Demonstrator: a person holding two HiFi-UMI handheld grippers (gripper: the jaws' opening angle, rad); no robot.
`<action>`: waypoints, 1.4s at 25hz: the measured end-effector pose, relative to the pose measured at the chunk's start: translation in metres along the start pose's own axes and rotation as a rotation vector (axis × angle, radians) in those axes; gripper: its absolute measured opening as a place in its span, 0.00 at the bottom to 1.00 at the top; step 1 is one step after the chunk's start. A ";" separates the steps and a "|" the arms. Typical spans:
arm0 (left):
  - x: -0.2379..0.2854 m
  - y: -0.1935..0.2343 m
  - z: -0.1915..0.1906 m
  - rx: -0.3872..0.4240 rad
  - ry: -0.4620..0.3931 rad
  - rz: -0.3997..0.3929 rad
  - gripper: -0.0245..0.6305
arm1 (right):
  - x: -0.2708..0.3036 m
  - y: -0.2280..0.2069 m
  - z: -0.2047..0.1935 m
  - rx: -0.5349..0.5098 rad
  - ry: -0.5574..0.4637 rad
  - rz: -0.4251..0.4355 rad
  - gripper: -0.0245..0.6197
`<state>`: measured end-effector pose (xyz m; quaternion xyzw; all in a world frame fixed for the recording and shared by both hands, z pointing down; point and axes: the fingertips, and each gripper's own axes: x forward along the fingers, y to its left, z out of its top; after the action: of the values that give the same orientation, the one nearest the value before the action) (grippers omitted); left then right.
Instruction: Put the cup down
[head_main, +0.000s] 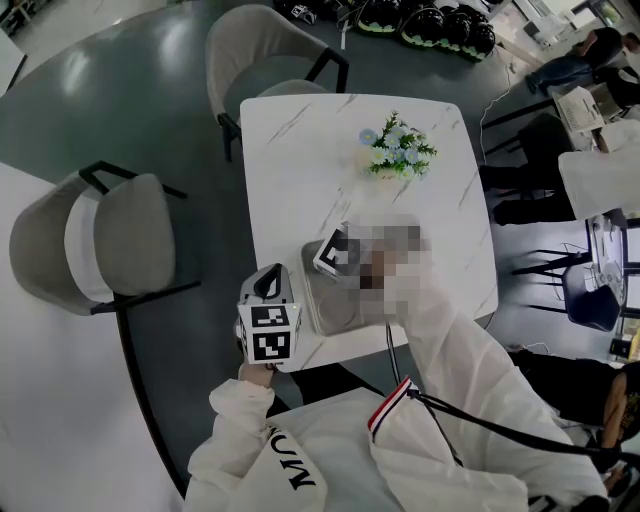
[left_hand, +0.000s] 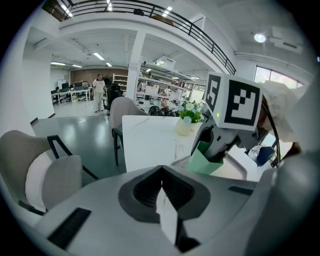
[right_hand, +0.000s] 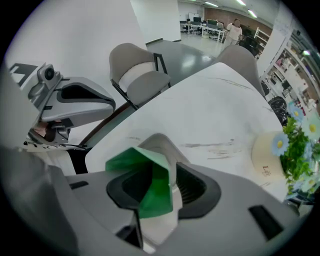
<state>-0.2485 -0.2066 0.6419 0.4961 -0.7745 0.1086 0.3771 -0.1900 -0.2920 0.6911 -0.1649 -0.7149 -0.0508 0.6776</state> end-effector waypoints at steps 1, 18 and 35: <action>-0.001 0.000 0.000 0.003 0.001 -0.001 0.05 | -0.002 -0.002 -0.004 0.006 0.016 -0.006 0.26; -0.032 -0.009 0.012 0.124 -0.018 -0.041 0.05 | -0.056 0.008 -0.005 0.096 -0.159 -0.062 0.29; -0.085 -0.037 0.023 0.301 -0.057 -0.147 0.05 | -0.112 0.055 -0.050 0.305 -0.360 -0.191 0.28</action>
<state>-0.2087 -0.1786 0.5594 0.6052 -0.7214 0.1813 0.2836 -0.1223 -0.2736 0.5760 0.0013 -0.8357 0.0241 0.5487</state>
